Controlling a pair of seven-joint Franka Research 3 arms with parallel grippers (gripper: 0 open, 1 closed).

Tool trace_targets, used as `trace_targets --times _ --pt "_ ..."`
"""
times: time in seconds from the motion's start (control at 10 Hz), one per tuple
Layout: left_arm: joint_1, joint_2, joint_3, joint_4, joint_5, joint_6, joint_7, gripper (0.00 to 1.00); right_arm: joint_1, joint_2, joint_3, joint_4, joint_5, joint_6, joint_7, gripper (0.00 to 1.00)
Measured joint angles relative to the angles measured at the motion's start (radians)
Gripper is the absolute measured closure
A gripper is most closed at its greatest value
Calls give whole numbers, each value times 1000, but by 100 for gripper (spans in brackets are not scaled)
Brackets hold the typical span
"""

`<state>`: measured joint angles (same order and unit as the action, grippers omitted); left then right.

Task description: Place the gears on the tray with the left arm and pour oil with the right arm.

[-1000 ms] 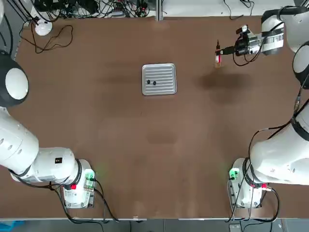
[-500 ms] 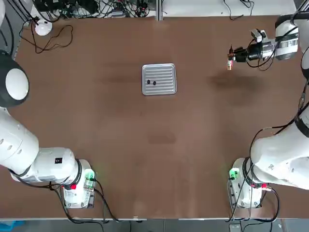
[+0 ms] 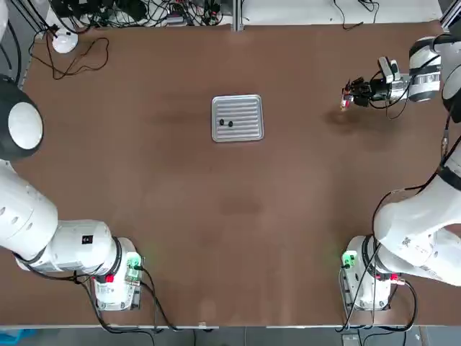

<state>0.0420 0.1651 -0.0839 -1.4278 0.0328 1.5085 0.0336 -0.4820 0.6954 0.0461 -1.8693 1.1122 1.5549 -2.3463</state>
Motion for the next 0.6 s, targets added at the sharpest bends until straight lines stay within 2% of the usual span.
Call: trace_targets --times 0.4,0.6 --pt "0 0 0 0 0 0 0 1 -51 12 0 29 -44 -2 -88 66" --pt "0 0 0 0 0 0 0 1 -59 59 0 67 -46 -2 -154 66"
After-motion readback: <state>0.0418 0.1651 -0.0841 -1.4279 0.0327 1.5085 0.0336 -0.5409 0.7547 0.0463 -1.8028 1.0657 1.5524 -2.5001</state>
